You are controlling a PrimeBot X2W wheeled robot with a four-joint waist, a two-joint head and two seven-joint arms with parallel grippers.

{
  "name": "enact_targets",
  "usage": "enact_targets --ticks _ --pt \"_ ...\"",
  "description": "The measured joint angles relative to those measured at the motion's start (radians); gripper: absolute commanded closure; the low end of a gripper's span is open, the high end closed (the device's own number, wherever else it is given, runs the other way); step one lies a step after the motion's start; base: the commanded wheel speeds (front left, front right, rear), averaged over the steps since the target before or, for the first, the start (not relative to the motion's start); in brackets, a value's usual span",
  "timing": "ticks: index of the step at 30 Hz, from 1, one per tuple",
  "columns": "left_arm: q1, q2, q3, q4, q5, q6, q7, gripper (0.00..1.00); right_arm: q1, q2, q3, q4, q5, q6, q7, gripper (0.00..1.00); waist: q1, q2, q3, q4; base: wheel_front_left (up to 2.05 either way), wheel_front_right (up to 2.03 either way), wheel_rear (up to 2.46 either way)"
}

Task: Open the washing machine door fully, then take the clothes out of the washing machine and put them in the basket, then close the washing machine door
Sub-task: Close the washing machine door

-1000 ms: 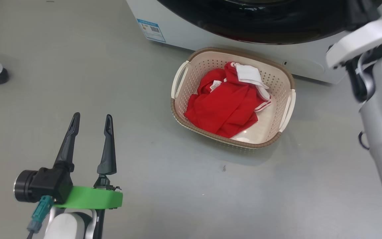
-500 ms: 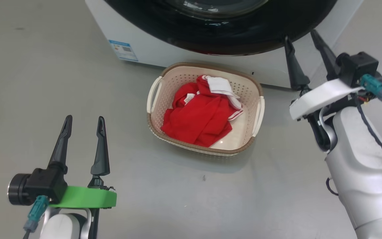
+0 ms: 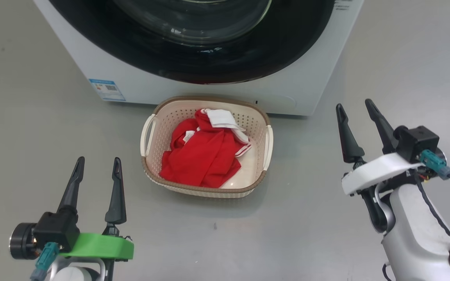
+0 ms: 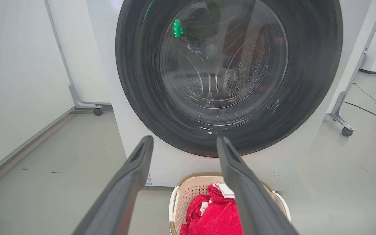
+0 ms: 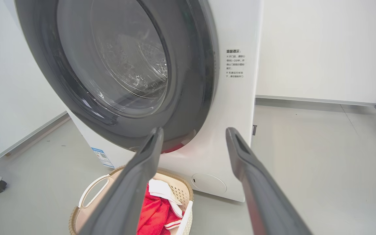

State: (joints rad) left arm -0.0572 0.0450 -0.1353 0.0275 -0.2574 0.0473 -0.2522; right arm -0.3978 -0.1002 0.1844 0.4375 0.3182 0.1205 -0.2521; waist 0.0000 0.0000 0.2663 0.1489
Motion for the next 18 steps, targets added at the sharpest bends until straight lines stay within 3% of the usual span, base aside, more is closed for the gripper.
enact_targets --ticks 18 --pt "0.082 0.006 -0.009 0.062 0.003 -0.019 0.0 0.0 0.245 0.028 -0.039 -0.125 -0.002 -0.01 0.0 0.0 0.0 0.0 -0.135 -0.108 0.0 0.0 0.0"
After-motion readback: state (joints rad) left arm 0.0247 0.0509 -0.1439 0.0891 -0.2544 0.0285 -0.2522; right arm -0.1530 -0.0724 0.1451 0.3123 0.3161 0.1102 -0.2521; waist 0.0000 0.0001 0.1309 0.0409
